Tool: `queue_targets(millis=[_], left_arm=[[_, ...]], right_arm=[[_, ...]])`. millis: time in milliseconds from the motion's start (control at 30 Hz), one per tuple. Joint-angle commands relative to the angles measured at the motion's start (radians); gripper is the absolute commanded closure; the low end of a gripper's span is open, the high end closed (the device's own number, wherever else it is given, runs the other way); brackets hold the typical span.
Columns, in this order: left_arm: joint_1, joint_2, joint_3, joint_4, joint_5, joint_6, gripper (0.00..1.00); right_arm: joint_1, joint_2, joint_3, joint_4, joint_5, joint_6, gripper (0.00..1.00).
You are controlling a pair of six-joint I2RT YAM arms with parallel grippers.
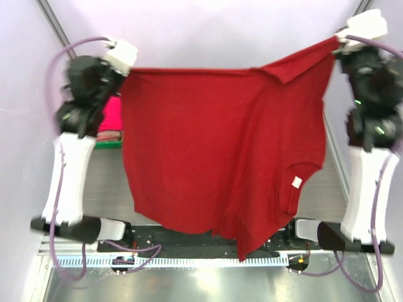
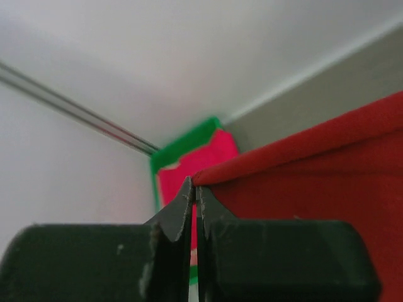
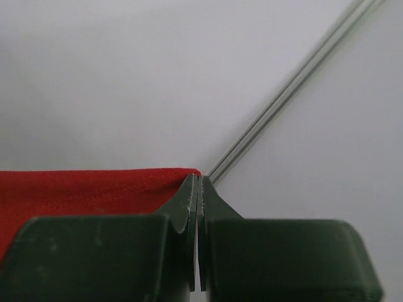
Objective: Fold and stack the t-shirts
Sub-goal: Flatten the tshirt out, then fold the tshirt
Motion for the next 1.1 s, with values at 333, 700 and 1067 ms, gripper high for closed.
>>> queue_targets(millis=[333, 700, 1067], left_arm=[[0.007, 0.653, 0.017, 0.145, 0.106, -0.007, 1.00], [-0.002, 1.184, 0.542, 0.222, 0.032, 0.079, 1.00], [-0.008, 1.170, 0.475, 0.466, -0.026, 0.061, 1.00]], right_arm=[[-0.002, 0.509, -0.363, 0.201, 0.084, -0.101, 0.99], [0.012, 1.107, 0.279, 0.077, 0.212, -0.049, 0.99], [0.053, 1.129, 0.314, 0.077, 0.229, 0.014, 0.99]])
